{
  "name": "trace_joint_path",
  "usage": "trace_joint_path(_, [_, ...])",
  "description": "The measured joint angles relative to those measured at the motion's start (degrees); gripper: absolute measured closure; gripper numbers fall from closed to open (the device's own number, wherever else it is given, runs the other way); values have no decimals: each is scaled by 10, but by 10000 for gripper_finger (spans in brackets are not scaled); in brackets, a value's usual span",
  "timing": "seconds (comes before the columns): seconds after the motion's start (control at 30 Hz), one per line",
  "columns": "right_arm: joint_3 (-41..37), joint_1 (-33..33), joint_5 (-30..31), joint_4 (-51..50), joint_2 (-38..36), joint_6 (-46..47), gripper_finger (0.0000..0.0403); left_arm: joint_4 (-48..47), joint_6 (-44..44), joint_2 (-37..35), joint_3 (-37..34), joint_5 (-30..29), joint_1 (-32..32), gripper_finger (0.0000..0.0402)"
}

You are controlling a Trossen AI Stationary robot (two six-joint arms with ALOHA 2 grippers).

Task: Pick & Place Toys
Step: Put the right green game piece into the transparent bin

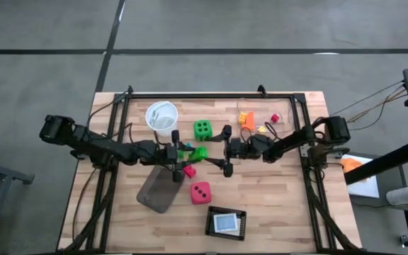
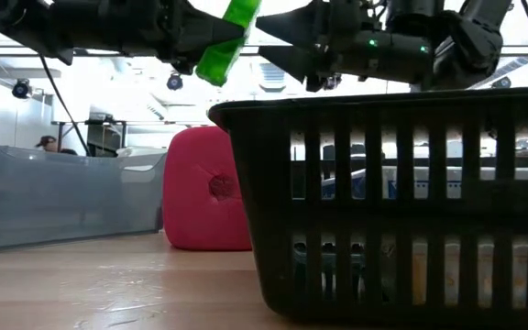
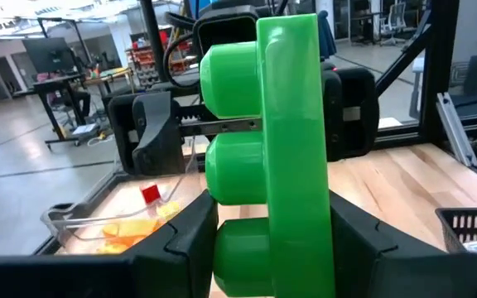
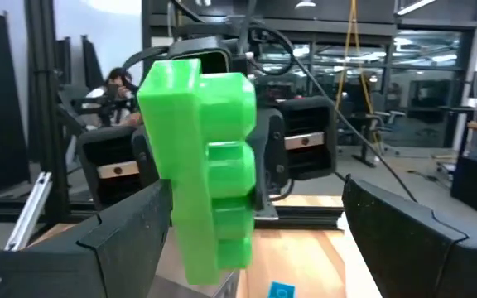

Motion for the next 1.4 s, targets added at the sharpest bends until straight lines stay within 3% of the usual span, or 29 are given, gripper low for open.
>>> trace_joint_path(0.7, [11,-7,-100,0,-4,36,56,32,29,23,0,1,12,241])
trace_joint_path(1.4, [92,-6,-64,-90,15,23,56,42,22,23,0,24,19,241])
